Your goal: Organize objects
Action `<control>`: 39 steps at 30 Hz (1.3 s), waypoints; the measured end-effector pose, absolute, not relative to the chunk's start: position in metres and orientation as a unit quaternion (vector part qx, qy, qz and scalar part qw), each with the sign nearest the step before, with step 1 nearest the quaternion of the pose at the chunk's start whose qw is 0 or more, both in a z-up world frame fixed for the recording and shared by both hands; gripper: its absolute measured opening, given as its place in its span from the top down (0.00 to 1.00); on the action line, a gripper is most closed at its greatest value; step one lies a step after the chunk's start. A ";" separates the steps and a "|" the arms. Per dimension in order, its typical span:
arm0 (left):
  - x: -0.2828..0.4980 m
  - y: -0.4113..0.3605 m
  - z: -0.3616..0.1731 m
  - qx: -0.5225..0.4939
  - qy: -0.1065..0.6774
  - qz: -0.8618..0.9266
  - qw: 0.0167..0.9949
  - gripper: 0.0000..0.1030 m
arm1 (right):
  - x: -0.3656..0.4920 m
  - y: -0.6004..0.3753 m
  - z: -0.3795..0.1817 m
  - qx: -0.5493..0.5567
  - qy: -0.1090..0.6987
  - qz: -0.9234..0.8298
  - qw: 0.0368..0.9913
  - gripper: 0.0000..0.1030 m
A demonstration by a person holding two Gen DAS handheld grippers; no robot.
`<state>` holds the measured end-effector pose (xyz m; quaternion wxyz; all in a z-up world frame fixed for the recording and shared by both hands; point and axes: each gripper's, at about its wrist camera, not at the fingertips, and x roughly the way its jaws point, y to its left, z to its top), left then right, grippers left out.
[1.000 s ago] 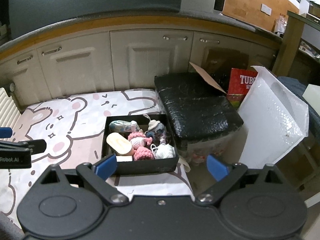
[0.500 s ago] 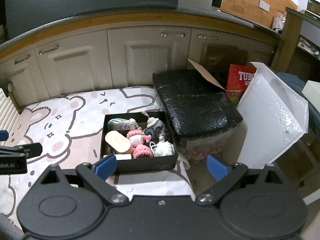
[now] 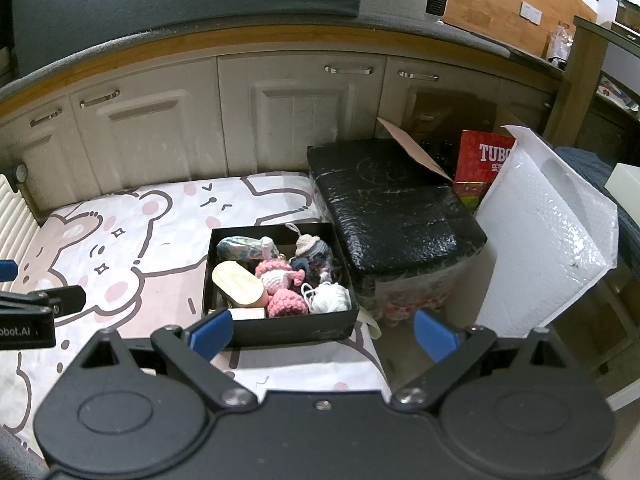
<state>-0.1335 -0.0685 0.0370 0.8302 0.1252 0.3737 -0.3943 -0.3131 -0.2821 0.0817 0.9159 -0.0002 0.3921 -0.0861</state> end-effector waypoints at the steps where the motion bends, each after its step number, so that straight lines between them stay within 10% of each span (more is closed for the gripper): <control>1: -0.134 -0.068 0.037 0.125 0.374 -0.394 0.830 0.05 | -0.313 -0.282 0.082 0.000 0.392 -0.086 0.916 0.04; 39: -0.136 -0.069 0.035 0.124 0.375 -0.395 0.829 0.05 | -0.313 -0.281 0.082 -0.001 0.392 -0.086 0.916 0.04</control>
